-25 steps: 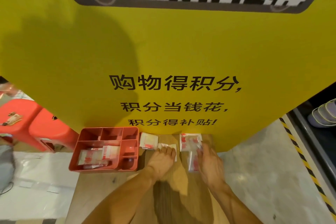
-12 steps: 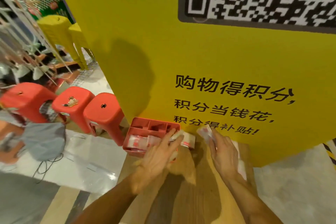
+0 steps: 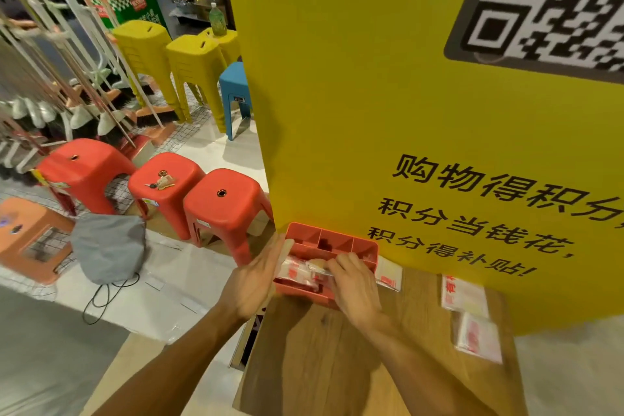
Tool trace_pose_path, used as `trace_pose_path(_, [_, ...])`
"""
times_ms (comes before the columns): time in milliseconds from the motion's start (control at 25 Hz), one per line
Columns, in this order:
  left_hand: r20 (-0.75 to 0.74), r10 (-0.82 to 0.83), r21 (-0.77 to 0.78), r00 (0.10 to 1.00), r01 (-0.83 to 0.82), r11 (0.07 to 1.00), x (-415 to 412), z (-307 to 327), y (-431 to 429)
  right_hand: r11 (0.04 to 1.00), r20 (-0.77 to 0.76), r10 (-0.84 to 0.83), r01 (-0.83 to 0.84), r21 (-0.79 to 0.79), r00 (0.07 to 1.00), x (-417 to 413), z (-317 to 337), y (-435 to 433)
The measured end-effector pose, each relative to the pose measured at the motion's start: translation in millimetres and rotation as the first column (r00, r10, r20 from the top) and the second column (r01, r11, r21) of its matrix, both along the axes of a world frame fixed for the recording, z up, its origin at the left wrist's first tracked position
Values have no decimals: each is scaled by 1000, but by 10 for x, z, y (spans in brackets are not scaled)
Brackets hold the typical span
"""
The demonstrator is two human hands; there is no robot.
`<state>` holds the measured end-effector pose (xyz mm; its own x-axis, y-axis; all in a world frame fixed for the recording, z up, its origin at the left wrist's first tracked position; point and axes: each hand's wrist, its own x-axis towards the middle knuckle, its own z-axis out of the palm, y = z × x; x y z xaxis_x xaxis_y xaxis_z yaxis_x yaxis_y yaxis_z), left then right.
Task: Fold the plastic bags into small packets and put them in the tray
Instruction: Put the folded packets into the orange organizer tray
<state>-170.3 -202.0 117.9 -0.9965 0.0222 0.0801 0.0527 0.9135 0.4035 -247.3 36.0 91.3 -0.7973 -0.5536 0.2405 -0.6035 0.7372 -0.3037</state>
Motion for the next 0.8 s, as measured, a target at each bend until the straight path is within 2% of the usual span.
trace_pose_path(80, [-3,38,-20,999,-38,999,-41,-97,-29,999,10,18,-18,32,1000,-23,-18,-95])
trace_pose_path(240, [87,191,-27,978,-190,981,-71,-249,-111,994,81,74,-80,77,994,-119,-183,-382])
trace_pose_path(360, [3,246,16,969,-246,969,-64,-320,-129,996,212,68,-78,43,975,-204,-386,-639])
trace_pose_path(480, [-121,153,-13,981,-155,988,-35,-391,-199,981,274,64,-111,161,960,-245,-220,-730])
trace_pose_path(640, [-348,58,-115,936,-104,988,-30,-657,-268,974,378,38,-118,192,925,-295,-243,-716])
trace_pose_path(800, [-387,59,-65,920,-91,994,-58,-819,-254,980,510,-16,-89,180,860,-353,-268,-758])
